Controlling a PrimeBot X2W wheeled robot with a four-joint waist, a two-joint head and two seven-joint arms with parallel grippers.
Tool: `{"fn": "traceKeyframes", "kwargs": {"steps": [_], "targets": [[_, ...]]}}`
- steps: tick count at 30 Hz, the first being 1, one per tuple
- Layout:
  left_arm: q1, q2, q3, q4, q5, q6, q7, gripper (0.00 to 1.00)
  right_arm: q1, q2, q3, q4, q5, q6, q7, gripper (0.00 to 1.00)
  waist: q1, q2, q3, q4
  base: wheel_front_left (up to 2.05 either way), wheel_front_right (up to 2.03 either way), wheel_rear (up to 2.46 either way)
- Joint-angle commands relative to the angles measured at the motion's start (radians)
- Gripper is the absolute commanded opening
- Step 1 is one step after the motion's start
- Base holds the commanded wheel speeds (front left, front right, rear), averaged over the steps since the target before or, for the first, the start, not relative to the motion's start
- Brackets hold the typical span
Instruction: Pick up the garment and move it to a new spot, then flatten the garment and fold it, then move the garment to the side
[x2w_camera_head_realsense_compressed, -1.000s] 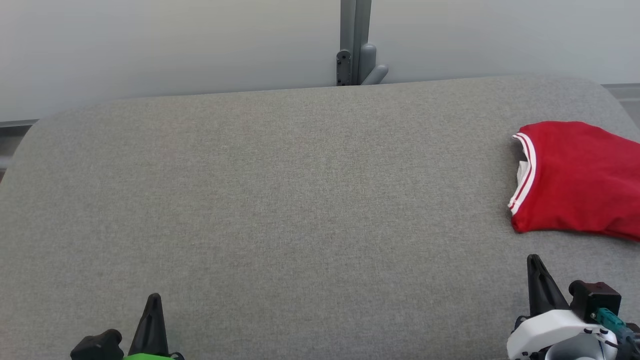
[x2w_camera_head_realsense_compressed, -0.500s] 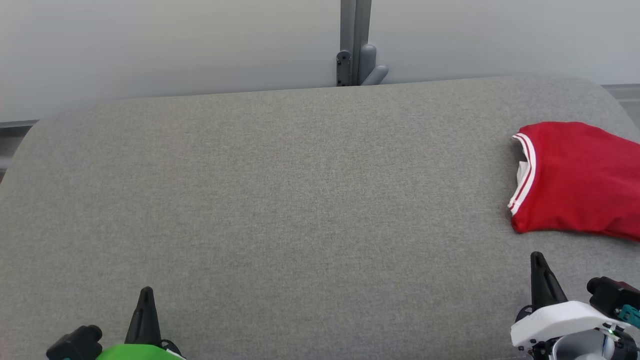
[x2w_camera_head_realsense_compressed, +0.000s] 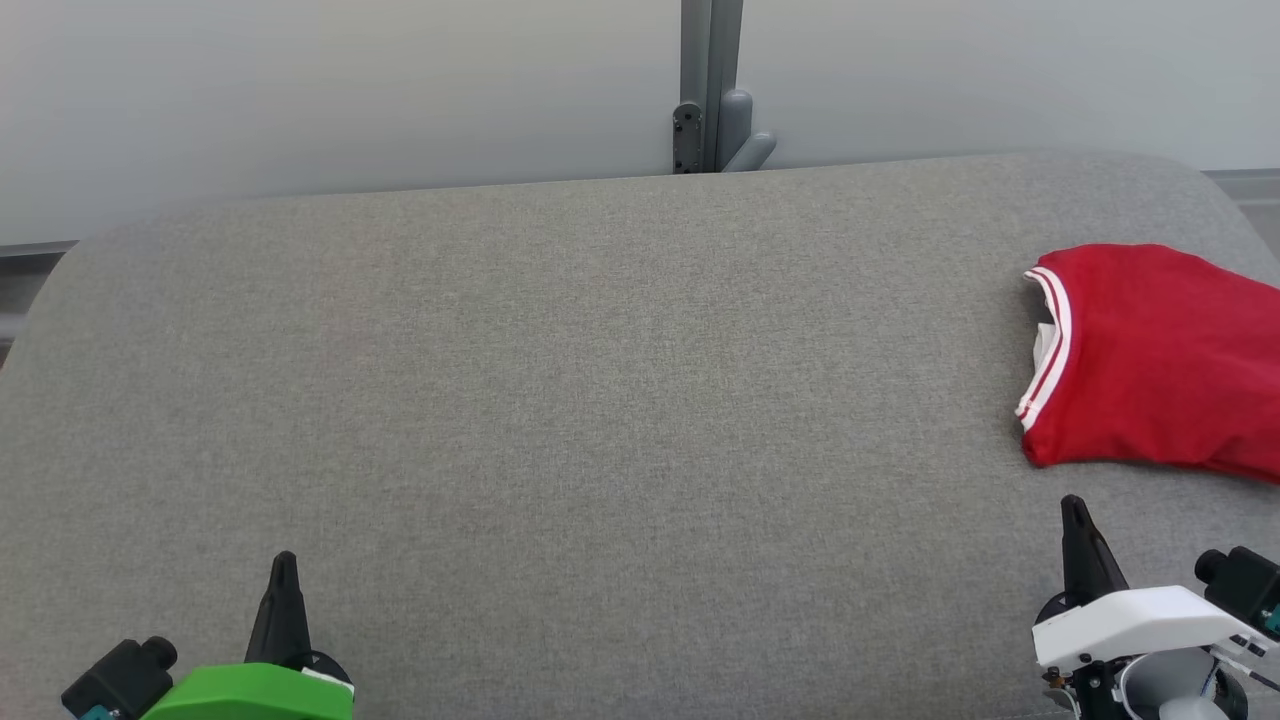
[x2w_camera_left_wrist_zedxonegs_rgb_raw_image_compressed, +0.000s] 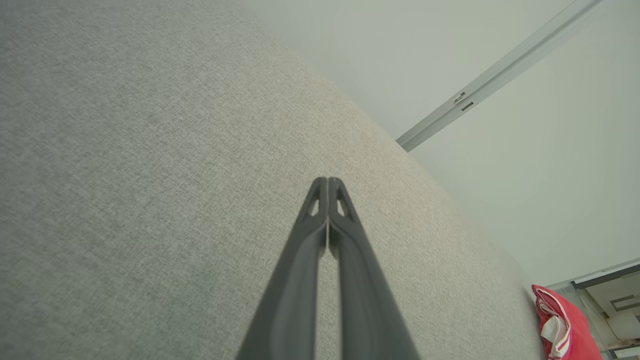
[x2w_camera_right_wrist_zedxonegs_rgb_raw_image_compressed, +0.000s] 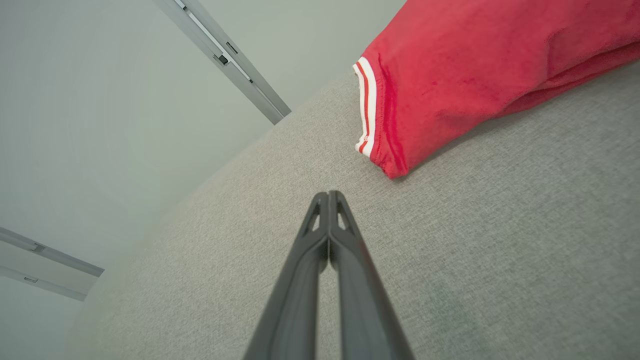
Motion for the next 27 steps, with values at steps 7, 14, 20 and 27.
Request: {"fn": "traceKeyframes", "kwargs": {"steps": [7, 14, 20, 27], "targets": [[-0.038, 0.006, 0.011, -0.019, -0.113, -0.006, 0.027, 0.00, -0.034, -0.009, 0.000, -0.017, 0.132, 0.000, 0.029, 0.00, 0.0000, 0.0000, -0.001, 0.000, 0.00, 0.00, 0.00], [-0.049, 0.006, 0.016, -0.023, -0.196, -0.008, 0.049, 0.00, -0.042, -0.010, 0.000, -0.018, 0.230, 0.000, 0.052, 0.00, 0.0000, 0.0000, -0.002, 0.000, 0.00, 0.00, 0.00], [-0.058, 0.007, 0.021, -0.026, -0.264, -0.009, 0.067, 0.00, -0.049, -0.011, 0.000, -0.019, 0.310, 0.000, 0.070, 0.00, 0.0000, 0.0000, -0.002, 0.000, 0.00, 0.00, 0.00], [-0.067, 0.007, 0.025, -0.030, -0.335, -0.010, 0.088, 0.00, -0.057, -0.011, 0.000, -0.019, 0.398, 0.000, 0.090, 0.00, 0.0000, 0.0000, -0.003, 0.000, 0.00, 0.00, 0.00]]}}
